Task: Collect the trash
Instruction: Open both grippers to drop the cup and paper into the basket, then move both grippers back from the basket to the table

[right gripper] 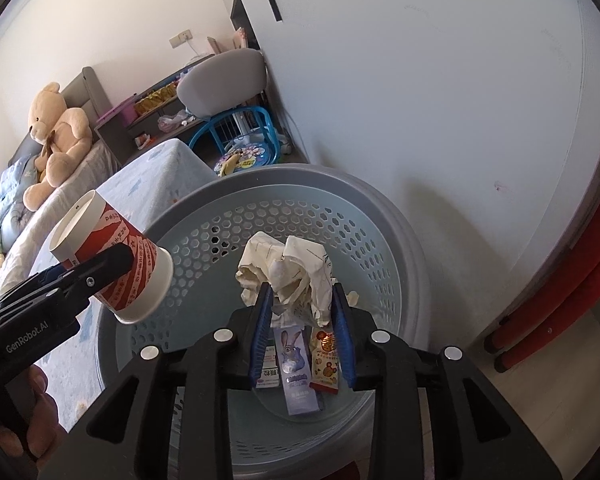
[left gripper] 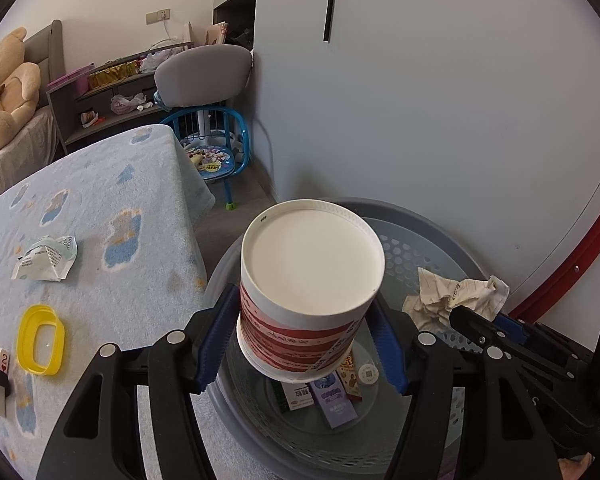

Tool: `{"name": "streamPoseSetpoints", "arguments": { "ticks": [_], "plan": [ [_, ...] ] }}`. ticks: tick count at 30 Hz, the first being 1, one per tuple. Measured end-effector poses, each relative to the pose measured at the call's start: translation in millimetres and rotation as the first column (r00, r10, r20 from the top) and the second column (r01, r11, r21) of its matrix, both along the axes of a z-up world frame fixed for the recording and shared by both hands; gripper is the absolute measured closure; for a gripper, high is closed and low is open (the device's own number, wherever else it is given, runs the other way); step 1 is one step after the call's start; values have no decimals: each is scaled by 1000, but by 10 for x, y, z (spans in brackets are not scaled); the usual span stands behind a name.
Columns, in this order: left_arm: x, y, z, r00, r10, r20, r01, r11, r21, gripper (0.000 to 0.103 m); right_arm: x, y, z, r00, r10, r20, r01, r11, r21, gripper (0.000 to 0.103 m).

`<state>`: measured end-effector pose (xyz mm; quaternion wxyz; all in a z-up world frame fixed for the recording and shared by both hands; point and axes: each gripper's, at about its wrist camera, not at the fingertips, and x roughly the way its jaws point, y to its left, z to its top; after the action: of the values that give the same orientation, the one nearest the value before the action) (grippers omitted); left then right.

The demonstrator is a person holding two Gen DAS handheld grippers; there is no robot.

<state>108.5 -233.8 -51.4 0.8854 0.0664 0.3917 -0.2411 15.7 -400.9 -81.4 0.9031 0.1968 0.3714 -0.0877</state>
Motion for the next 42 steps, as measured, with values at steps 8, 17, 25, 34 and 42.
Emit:
{"name": "streamPoseSetpoints", "arguments": {
  "ticks": [8, 17, 25, 34, 42],
  "plan": [
    [-30, 24, 28, 1000, 16, 15, -16, 1000, 5, 32, -25, -30, 25, 1000, -12, 17, 12, 1000, 4, 59],
    [-70, 68, 40, 999, 34, 16, -35, 999, 7, 31, -7, -22, 28, 1000, -4, 23, 4, 1000, -4, 53],
    [-110, 84, 57, 999, 47, 25, -47, 999, 11, 31, -35, 29, 22, 1000, 3, 23, -2, 1000, -17, 51],
    [-166, 190, 24, 998, 68, 13, -68, 997, 20, 31, -37, 96, 43, 1000, 7, 21, -6, 999, -43, 46],
    [-244, 391, 45, 995, 98, -4, -98, 995, 9, 31, -53, 176, 83, 1000, 17, 24, -15, 997, -69, 41]
  ]
}}
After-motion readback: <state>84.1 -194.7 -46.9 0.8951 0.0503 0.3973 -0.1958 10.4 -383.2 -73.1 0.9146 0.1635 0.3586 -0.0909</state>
